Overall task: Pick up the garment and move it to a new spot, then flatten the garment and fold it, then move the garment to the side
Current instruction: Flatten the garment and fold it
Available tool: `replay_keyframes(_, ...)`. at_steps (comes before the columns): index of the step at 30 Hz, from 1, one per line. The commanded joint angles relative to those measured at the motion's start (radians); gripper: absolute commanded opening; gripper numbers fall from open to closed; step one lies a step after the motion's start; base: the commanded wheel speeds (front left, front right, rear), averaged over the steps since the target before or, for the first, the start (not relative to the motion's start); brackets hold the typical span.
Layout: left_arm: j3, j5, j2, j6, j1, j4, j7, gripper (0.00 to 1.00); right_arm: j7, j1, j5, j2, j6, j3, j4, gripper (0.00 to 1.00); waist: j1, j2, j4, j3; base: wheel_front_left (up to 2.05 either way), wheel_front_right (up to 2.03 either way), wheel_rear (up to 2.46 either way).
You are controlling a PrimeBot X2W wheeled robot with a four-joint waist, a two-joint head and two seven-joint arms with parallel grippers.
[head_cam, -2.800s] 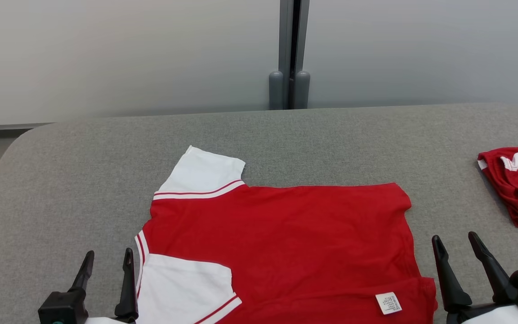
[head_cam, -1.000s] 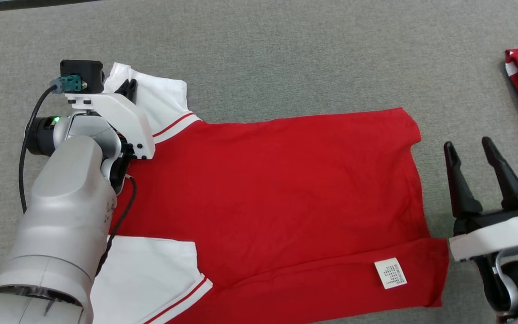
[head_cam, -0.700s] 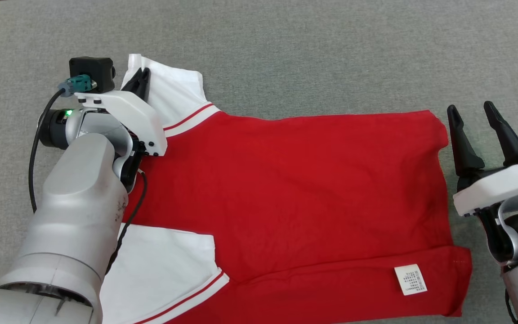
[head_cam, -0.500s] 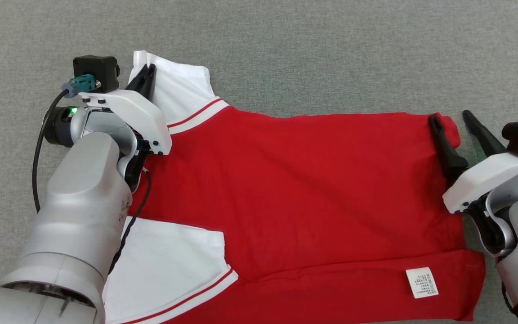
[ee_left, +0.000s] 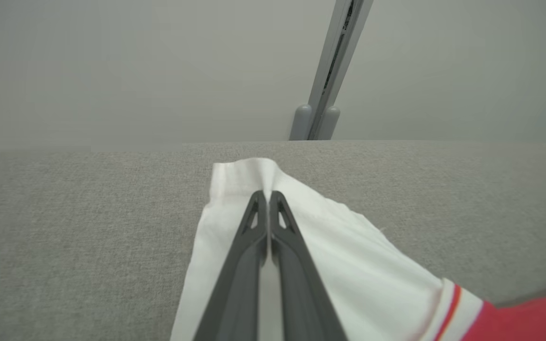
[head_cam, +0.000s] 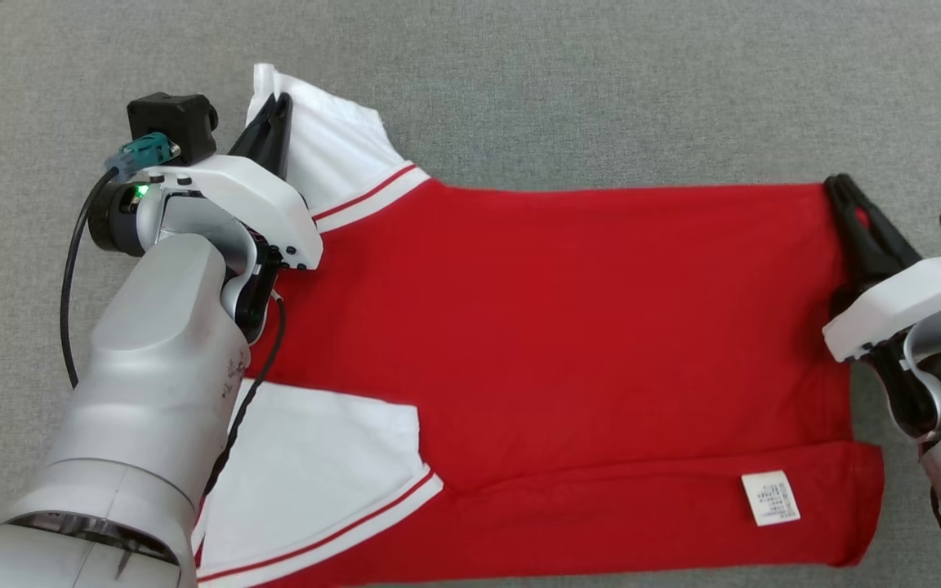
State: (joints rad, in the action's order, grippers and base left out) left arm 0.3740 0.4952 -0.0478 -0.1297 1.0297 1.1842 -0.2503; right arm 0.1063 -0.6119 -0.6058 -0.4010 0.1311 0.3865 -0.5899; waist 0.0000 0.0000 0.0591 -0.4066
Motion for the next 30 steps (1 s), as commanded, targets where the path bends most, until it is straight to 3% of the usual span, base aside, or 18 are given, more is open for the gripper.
replay_keyframes(1,-0.006,0.009,-0.007,-0.001,-0.007,-0.015,-0.010,0.00,0.027,-0.013,-0.002,-0.014,-0.001,-0.010,0.003,0.00,0.0000,0.0000,0.002,0.005,0.00,0.00,0.00)
replay_keyframes(6,-0.025,0.006,-0.023,0.001,-0.024,-0.078,-0.015,0.00,0.076,-0.019,-0.002,-0.017,-0.001,-0.021,0.011,0.00,0.0000,0.0000,0.006,0.016,0.00,0.00,0.00)
replay_keyframes(12,-0.071,-0.032,-0.039,0.027,-0.129,-0.285,-0.015,0.00,0.109,0.035,-0.034,-0.010,-0.001,-0.045,0.046,0.00,0.0000,0.0000,0.024,0.035,0.00,0.00,0.00)
replay_keyframes(17,-0.112,-0.065,-0.040,0.052,-0.289,-0.480,-0.015,0.00,0.120,0.115,-0.039,-0.019,-0.001,-0.073,0.092,0.00,0.0000,0.0000,0.038,0.051,0.00,0.00,0.00)
replay_keyframes(24,-0.129,-0.083,-0.030,0.076,-0.551,-0.719,-0.015,0.00,0.124,0.241,-0.045,0.021,-0.001,-0.122,0.143,0.00,0.0000,0.0000,0.038,0.072,0.00,0.00,0.00)
replay_keyframes(30,-0.131,-0.080,-0.042,0.141,-0.795,-0.920,-0.001,0.00,0.124,0.317,-0.026,0.057,-0.001,-0.159,0.181,0.00,0.0000,0.0000,0.026,0.097,0.00,0.00,0.00)
